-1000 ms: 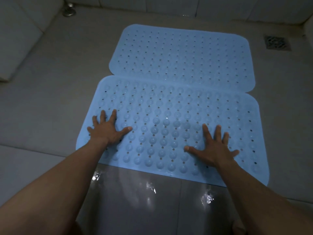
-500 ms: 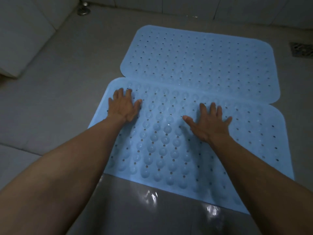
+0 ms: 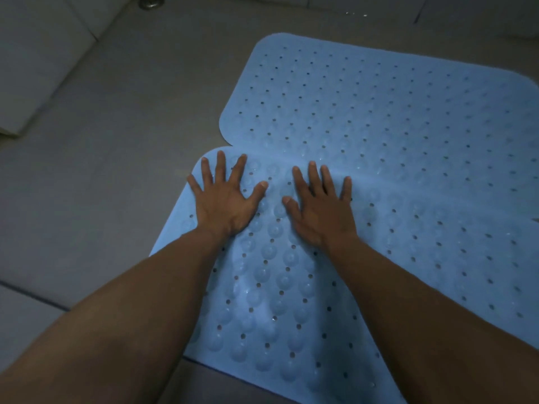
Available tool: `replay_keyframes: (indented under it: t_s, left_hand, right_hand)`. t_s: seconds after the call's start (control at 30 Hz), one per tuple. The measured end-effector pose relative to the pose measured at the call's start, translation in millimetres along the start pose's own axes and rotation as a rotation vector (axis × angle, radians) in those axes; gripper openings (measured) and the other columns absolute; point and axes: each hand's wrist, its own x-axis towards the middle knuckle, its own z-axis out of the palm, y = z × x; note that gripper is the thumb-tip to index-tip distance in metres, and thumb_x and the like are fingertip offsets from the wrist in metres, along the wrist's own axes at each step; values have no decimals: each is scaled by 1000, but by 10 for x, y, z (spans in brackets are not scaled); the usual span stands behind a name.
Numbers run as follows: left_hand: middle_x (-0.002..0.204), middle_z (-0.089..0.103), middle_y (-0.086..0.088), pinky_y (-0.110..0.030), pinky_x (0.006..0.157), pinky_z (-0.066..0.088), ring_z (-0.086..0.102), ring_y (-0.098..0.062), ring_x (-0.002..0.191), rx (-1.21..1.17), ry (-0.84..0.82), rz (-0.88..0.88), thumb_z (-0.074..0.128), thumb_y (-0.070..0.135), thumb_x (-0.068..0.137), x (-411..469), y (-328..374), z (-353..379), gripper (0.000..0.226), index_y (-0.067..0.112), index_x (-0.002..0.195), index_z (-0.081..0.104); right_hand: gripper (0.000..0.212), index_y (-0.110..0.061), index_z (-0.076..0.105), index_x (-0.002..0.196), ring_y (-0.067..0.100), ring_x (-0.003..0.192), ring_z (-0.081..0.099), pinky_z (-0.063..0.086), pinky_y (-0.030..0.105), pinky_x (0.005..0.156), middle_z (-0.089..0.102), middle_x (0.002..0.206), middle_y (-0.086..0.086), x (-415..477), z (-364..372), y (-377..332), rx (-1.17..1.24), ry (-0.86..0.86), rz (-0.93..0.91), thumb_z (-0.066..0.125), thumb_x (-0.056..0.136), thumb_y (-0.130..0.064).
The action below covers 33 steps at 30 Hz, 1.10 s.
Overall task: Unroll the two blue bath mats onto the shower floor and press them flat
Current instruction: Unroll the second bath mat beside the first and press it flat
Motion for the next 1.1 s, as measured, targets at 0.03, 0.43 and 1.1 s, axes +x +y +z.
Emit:
replay_keyframes:
  t_s: [0.03, 0.43, 1.1]
  left_hand:
    - [167, -6, 2, -61, 117, -9, -13, -27, 151, -5, -1, -1, 9, 87, 83, 0, 0, 2, 84, 46, 155, 4]
    - [166, 0, 1, -65, 115, -7, -12, -30, 151, -67, 5, -118, 17, 90, 79, 69, 202, -18, 88, 41, 153, 18]
    - [166, -3, -12, -70, 113, -8, -9, -39, 150, 17, -13, 148, 12, 80, 91, 67, 123, 6, 60, 60, 148, 14]
  right_hand:
    - [66, -34, -5, 157, 23, 152, -9, -8, 61, 117, -7, 166, 0, -16, 24, -11, -10, 18, 15, 10, 99, -61]
    - [54, -47, -6, 153, 21, 152, -10, -11, 58, 117, -7, 166, -1, -9, 56, -13, 10, 47, 28, 9, 102, -55]
    - [51, -49, -3, 153, 25, 152, -10, -11, 61, 116, -7, 166, 4, -220, 102, 163, 45, 42, 147, 10, 103, -52]
